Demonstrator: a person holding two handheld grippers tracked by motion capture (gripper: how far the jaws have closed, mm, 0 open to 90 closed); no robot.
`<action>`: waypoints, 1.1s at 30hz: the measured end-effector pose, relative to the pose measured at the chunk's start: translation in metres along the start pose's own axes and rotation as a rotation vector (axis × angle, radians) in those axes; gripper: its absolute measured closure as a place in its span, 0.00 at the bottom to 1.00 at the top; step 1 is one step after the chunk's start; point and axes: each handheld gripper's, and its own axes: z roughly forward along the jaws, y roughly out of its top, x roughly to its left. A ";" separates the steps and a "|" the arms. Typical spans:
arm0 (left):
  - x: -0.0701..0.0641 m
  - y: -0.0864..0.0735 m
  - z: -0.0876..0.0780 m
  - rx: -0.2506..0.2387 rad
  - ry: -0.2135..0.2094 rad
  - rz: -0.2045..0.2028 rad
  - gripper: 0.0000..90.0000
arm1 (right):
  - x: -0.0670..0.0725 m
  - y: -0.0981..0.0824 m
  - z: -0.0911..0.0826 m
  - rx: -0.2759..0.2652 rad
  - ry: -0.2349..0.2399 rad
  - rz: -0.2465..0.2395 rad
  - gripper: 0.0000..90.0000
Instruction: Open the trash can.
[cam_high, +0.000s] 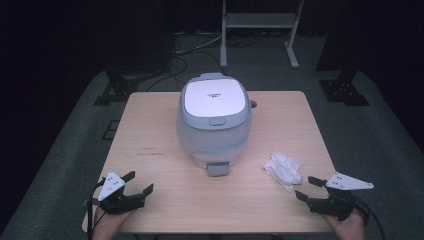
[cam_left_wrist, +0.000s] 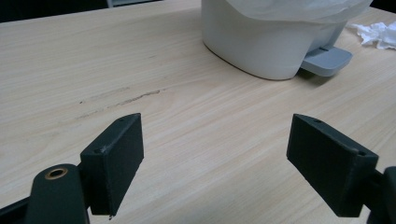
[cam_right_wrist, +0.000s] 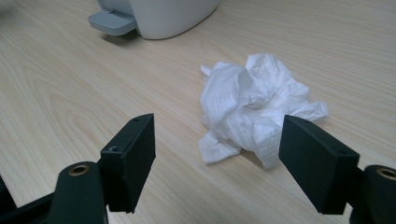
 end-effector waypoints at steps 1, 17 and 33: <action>-0.001 0.000 0.000 -0.001 0.000 0.003 0.20 | 0.000 0.000 0.000 0.001 -0.002 0.000 0.29; -0.019 0.018 0.015 -0.007 -0.041 0.071 0.20 | 0.000 0.002 0.002 0.004 0.006 -0.003 0.29; -0.054 0.046 0.052 -0.008 -0.144 0.156 0.20 | -0.002 0.002 -0.001 -0.008 0.005 0.000 0.29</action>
